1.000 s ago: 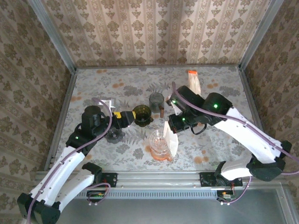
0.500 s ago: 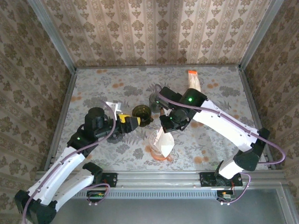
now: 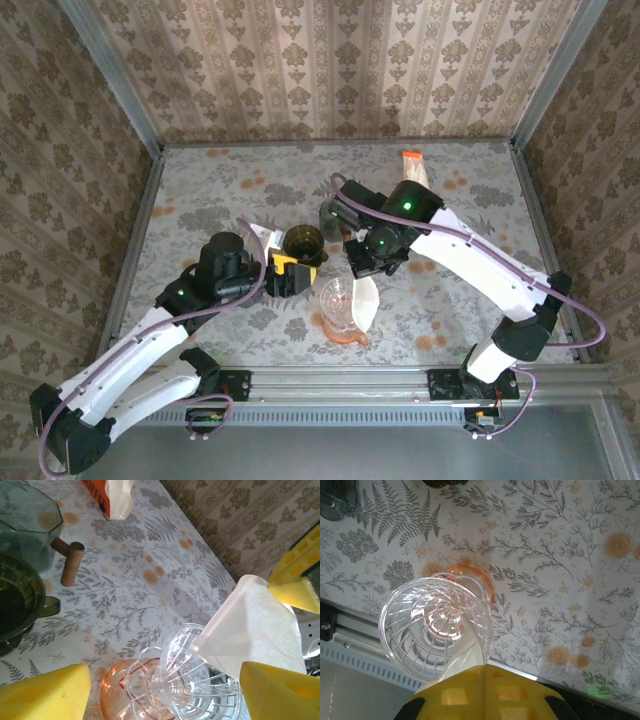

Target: Place the coffee filter in the dripper

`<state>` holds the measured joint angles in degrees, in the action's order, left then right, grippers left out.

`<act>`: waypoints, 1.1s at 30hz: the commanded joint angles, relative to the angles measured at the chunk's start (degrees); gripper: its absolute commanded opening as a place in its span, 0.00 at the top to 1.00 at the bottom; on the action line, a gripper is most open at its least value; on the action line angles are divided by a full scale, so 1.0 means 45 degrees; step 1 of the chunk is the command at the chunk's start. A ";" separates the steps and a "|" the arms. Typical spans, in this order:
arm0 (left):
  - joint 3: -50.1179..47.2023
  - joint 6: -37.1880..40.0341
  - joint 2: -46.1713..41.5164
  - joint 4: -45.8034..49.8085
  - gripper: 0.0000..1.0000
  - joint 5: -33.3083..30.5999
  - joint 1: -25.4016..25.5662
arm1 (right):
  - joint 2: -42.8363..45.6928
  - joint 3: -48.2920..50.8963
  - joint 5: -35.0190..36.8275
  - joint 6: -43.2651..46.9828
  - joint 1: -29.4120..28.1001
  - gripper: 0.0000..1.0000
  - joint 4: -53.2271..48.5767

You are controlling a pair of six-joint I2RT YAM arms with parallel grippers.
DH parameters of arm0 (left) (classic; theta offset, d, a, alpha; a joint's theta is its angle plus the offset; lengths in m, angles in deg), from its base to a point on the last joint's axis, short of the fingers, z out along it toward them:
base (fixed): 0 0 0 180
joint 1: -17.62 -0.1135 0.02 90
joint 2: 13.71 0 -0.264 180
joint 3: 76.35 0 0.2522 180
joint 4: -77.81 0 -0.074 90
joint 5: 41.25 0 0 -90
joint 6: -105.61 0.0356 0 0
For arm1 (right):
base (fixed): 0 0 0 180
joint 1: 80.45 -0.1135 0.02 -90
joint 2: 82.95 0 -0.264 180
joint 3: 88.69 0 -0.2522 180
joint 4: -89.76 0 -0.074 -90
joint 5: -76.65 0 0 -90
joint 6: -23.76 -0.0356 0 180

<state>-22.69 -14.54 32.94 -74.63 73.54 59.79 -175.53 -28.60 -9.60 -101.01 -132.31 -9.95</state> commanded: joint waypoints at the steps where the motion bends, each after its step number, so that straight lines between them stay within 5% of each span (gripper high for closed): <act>1: 0.0411 0.0425 0.0090 -0.0135 0.21 -0.0159 0.0312 | -0.0477 0.0181 0.0384 -0.0147 -0.0177 1.00 -0.0194; 22: 0.0063 0.0608 0.0118 -0.0713 0.17 -0.0725 0.1767 | -0.1364 0.0634 0.1230 -0.0692 -0.0642 1.00 0.0750; 28: 0.0060 0.0724 0.0637 -0.0548 0.21 -0.1114 0.2584 | -0.1421 0.0691 0.1267 -0.0656 -0.0640 1.00 0.0856; 33: 0.0030 0.0685 0.1149 -0.0582 0.36 -0.1079 0.2845 | -0.1342 0.0846 0.1219 -0.0693 -0.0645 1.00 0.1068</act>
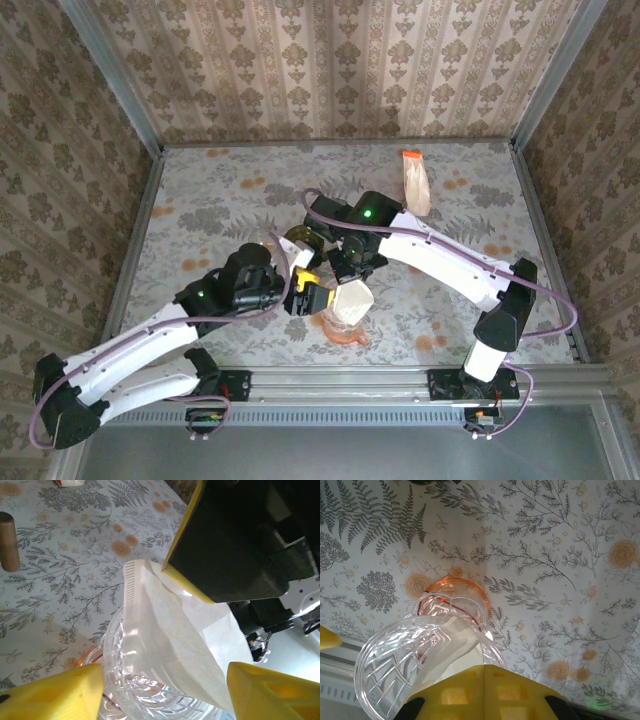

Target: Place the coffee filter in the dripper

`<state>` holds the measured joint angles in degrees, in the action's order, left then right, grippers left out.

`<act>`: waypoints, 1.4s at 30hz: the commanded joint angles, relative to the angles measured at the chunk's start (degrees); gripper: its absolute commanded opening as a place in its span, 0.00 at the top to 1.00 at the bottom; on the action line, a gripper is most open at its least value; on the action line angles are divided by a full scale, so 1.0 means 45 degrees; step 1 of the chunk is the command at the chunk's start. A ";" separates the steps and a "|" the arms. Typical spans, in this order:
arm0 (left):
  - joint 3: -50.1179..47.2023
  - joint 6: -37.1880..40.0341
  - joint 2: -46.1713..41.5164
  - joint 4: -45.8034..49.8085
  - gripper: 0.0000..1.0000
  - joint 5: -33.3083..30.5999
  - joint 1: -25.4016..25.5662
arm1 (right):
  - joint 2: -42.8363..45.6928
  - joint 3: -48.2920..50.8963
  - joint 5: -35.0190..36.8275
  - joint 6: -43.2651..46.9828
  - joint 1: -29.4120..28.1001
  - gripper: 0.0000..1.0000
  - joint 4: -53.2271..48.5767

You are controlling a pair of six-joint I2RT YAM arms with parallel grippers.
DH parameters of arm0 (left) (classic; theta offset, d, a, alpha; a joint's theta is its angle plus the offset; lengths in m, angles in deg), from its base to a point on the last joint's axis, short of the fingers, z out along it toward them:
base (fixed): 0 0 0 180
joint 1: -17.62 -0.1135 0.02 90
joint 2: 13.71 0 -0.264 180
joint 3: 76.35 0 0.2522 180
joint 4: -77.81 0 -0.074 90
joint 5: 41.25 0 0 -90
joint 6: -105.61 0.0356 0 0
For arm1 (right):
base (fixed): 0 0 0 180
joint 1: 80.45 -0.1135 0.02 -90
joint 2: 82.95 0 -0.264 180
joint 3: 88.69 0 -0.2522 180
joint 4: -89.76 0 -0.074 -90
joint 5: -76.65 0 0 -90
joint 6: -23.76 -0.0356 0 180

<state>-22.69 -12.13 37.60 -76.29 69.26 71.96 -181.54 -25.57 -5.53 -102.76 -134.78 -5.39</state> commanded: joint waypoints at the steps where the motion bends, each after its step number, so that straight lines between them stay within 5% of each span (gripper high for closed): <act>1: 0.0057 0.0131 0.0165 -0.0227 0.36 -0.0125 0.0144 | -0.0006 0.0180 0.0314 -0.0304 -0.0096 1.00 0.0082; 9: -0.0004 0.0073 -0.0353 -0.0589 0.22 -0.0177 0.0225 | 0.0110 0.0411 0.0314 -0.0285 -0.0105 1.00 0.0312; 14: 0.0146 0.0114 0.0433 -0.0357 0.34 0.0070 0.0321 | 0.0091 0.0439 0.0296 -0.0265 -0.0096 1.00 0.0402; 20: 0.0261 0.0148 0.0794 -0.0146 0.31 0.0121 0.0460 | 0.0111 0.0489 0.0256 -0.0265 -0.0096 1.00 0.0507; 27: 0.0507 0.0318 0.1272 0.0657 0.48 0.0129 0.0443 | 0.0227 0.0531 0.0292 -0.0229 -0.0076 0.99 0.0677; 35: 0.0567 0.0229 0.1176 0.0702 0.48 0.0041 0.0452 | 0.1265 0.1216 0.0498 -0.0189 -0.0086 0.74 0.1616; 42: 0.0605 0.0150 0.1204 0.0831 0.46 -0.0085 0.0453 | 0.3428 0.3271 0.0514 -0.0055 -0.0076 0.41 0.3358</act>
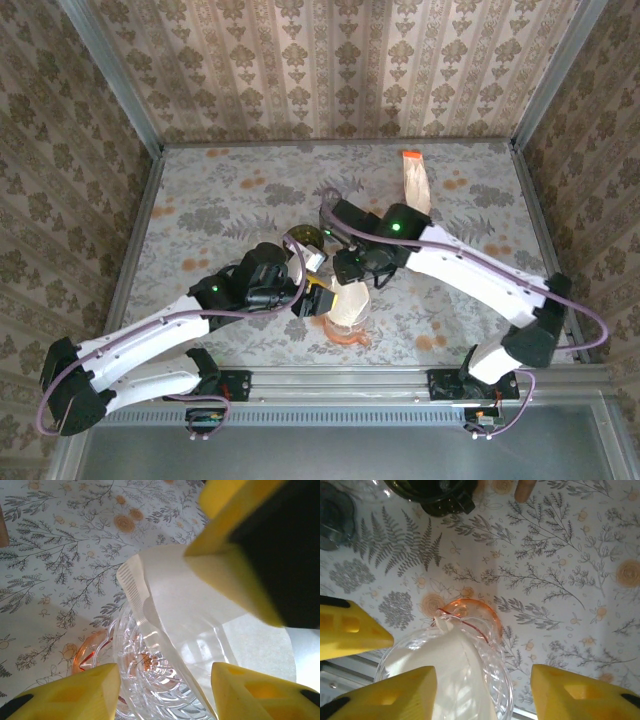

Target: Place the coffee filter in the dripper

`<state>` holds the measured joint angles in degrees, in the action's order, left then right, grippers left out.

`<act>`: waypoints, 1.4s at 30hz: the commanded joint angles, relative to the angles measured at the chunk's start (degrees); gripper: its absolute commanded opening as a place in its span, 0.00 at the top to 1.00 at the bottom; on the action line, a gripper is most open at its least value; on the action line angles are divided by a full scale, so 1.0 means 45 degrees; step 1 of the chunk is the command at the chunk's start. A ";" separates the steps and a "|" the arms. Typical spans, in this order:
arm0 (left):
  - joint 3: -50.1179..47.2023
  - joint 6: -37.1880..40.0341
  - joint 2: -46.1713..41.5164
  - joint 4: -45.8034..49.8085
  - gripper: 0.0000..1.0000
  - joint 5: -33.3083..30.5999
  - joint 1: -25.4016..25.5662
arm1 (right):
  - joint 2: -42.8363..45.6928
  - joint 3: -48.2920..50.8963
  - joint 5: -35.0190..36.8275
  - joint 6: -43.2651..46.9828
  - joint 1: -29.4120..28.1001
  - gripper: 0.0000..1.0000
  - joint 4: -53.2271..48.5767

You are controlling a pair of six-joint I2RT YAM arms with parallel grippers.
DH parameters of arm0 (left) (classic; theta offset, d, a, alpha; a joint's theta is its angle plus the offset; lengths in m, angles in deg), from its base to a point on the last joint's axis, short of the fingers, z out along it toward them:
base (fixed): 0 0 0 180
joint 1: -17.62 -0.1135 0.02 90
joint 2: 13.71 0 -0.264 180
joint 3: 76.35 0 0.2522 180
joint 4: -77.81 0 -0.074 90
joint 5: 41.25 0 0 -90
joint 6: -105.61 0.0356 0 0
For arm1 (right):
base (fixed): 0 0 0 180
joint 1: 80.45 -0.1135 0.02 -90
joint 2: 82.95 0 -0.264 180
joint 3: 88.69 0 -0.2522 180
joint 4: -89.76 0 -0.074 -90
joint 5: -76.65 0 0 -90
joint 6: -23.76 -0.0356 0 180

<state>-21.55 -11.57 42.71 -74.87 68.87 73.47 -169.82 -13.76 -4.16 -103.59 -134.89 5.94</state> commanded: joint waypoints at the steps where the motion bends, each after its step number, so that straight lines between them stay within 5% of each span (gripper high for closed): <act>1: 0.0353 0.0024 0.0079 0.0521 0.46 0.0016 0.0125 | 0.1092 0.1006 0.0045 0.0210 -0.0064 0.39 0.1037; 16: 0.0637 -0.0012 0.0315 0.0881 0.49 -0.0202 0.0109 | 0.3698 0.5329 -0.0318 0.0027 -0.0585 0.40 0.3317; 42: 0.0816 -0.0141 0.0020 0.1740 0.49 -0.0545 0.0126 | 0.2740 0.6364 0.0257 -0.0137 -0.1087 0.42 0.4612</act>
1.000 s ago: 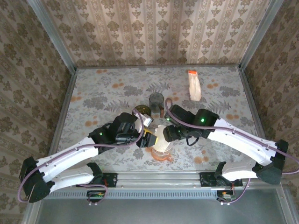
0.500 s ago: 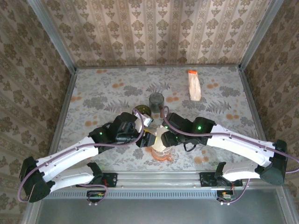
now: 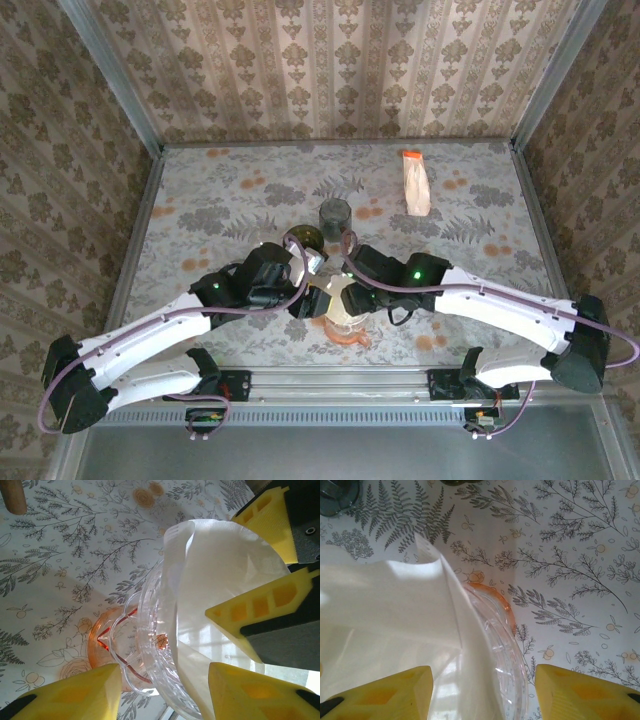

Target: Place the coffee filter in the dripper

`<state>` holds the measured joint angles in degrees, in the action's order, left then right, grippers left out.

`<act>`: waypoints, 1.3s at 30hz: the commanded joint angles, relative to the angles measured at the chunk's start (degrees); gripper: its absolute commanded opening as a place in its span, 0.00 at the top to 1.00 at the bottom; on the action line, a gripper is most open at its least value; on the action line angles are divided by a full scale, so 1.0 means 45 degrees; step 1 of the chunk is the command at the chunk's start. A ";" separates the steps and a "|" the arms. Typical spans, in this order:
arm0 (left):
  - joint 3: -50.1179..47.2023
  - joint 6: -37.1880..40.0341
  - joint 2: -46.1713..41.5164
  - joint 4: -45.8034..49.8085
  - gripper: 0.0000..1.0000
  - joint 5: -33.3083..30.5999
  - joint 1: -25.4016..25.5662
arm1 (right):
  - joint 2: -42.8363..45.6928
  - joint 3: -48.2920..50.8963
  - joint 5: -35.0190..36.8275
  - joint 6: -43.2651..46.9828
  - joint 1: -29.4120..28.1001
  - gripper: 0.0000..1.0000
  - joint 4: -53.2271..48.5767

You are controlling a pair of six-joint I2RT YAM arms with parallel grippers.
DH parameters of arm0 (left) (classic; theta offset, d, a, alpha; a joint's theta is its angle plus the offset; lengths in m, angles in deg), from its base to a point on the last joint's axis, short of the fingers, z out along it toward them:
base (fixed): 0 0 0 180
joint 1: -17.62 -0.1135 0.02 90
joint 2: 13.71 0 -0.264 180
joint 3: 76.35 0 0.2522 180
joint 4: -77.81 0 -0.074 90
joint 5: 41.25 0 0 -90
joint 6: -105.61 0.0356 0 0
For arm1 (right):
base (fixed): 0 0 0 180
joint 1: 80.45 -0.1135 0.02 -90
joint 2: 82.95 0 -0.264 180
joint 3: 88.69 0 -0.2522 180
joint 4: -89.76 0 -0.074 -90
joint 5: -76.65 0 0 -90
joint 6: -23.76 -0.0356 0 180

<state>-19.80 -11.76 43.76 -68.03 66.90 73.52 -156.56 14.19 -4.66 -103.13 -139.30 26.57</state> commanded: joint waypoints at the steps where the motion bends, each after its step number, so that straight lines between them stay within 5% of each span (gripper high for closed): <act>1: 0.0414 -0.0077 -0.0213 0.0225 0.49 -0.0108 0.0111 | -0.0238 0.0190 0.0357 -0.0222 -0.0125 0.42 0.0083; 39: 0.0490 -0.0382 -0.0063 0.0515 0.43 -0.0446 0.0103 | -0.1280 0.1758 0.0061 -0.0260 -0.0159 0.40 0.2193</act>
<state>-19.04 -12.90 43.56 -67.02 66.18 73.52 -161.45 20.20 -4.86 -103.85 -139.61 36.19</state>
